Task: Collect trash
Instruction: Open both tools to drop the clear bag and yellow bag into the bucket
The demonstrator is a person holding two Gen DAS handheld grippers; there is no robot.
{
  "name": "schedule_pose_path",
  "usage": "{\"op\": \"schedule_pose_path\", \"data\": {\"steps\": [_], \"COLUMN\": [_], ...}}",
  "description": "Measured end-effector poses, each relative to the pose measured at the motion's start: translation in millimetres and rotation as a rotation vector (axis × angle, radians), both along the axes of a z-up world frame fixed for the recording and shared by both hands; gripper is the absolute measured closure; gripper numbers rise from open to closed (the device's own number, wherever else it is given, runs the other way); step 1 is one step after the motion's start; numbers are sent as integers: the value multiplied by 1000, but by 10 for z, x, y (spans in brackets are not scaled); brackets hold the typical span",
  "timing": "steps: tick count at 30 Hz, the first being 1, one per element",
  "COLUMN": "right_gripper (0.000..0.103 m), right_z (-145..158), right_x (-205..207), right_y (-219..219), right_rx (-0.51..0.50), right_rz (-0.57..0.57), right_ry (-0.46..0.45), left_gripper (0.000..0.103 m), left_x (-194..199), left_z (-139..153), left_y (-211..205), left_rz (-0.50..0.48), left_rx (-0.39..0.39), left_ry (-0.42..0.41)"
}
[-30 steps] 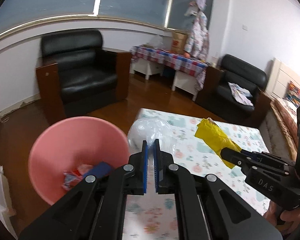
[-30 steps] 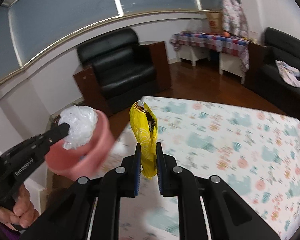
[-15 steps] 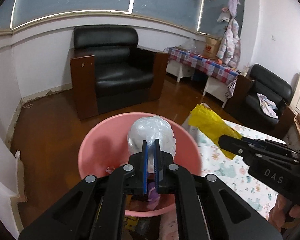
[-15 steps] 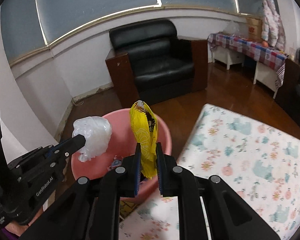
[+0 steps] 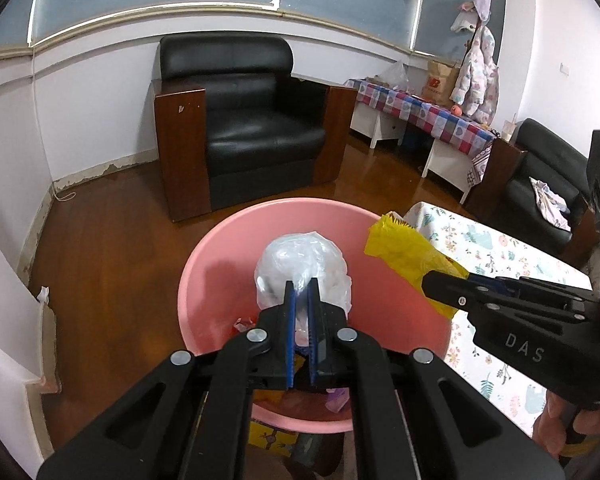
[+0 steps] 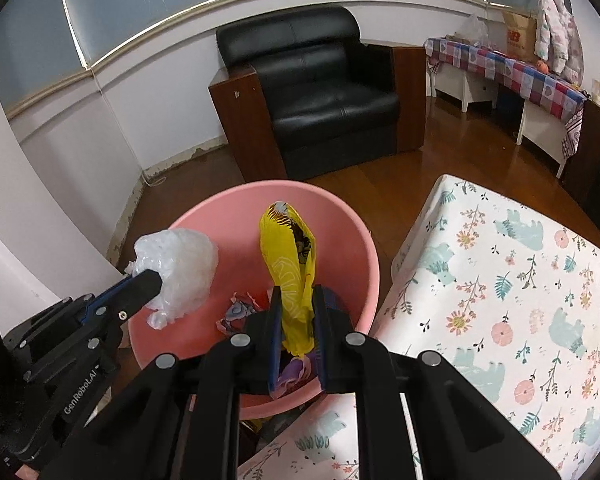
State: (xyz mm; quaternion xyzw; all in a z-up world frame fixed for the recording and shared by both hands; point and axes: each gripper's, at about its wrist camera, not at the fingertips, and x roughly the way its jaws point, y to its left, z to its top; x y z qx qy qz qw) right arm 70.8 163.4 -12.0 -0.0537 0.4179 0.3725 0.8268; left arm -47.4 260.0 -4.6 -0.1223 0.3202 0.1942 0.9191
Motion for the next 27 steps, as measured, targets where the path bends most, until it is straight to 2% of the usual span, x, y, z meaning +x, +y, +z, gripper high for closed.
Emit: {"op": "schedule_pose_path", "data": {"steps": [10,15,17,21,27], "right_gripper": [89,77,68,66,64], "right_z": [-134,-159,-161,-145,-95], "right_x": [30,40,43,35,12], "right_y": [73,88,83,68,4], "right_rx": [-24,-25,-18,-15,1], "right_rz": [12,15,15,21,22], "right_ry": [12,18,18,4,-3], "left_gripper": [98,97,94,78,74], "left_x": [61,93,110,109,105], "left_z": [-82,-109,-117,-135,-126], "left_y": [14,34,44,56,16], "left_rz": [8,13,14,6,-4], "left_rx": [6,-2,-6,-9,-7], "left_ry": [28,43,50,51,53]}}
